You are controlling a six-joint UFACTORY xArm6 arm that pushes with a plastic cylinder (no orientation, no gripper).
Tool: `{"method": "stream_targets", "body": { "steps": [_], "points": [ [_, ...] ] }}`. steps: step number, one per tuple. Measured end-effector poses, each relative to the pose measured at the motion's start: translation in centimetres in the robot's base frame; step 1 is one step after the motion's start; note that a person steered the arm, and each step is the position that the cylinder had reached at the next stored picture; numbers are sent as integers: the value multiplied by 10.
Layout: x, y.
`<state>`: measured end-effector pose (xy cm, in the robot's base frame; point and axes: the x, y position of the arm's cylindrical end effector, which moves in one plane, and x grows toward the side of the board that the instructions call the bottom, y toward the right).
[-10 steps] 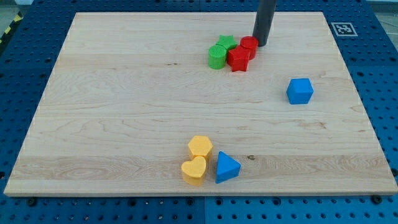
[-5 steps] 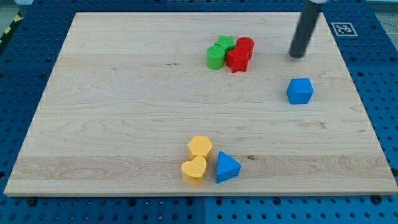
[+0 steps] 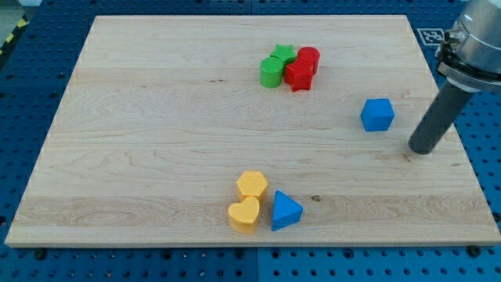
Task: Push the blue cube into the red circle
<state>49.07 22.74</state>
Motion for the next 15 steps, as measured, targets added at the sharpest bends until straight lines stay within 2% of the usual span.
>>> {"method": "stream_targets", "body": {
  "steps": [4, 10, 14, 15],
  "points": [
    [-38, -56],
    [-110, -64],
    [-113, -115],
    [-113, -79]
  ]
}}
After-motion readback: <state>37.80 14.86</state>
